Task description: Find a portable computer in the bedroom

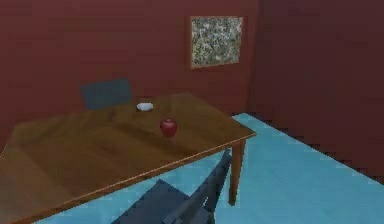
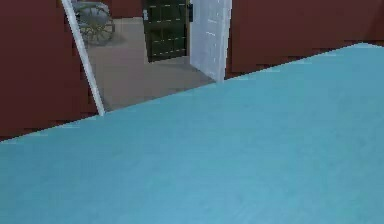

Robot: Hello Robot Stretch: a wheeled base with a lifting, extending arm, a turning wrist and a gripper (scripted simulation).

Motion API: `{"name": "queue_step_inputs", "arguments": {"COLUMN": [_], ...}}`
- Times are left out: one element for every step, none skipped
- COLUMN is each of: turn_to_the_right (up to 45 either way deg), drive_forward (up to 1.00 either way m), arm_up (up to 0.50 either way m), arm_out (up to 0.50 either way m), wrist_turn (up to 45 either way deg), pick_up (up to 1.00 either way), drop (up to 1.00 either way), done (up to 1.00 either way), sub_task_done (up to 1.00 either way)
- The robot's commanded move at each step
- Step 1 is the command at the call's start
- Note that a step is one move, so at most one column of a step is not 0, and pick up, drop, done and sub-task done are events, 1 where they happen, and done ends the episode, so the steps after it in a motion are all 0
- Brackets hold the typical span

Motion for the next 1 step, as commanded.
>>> {"name": "queue_step_inputs", "arguments": {"turn_to_the_right": [45.0], "drive_forward": [0.0], "arm_up": [0.0], "arm_out": [0.0], "wrist_turn": [0.0], "pick_up": [0.0], "drop": [0.0], "done": [0.0], "sub_task_done": [0.0]}}
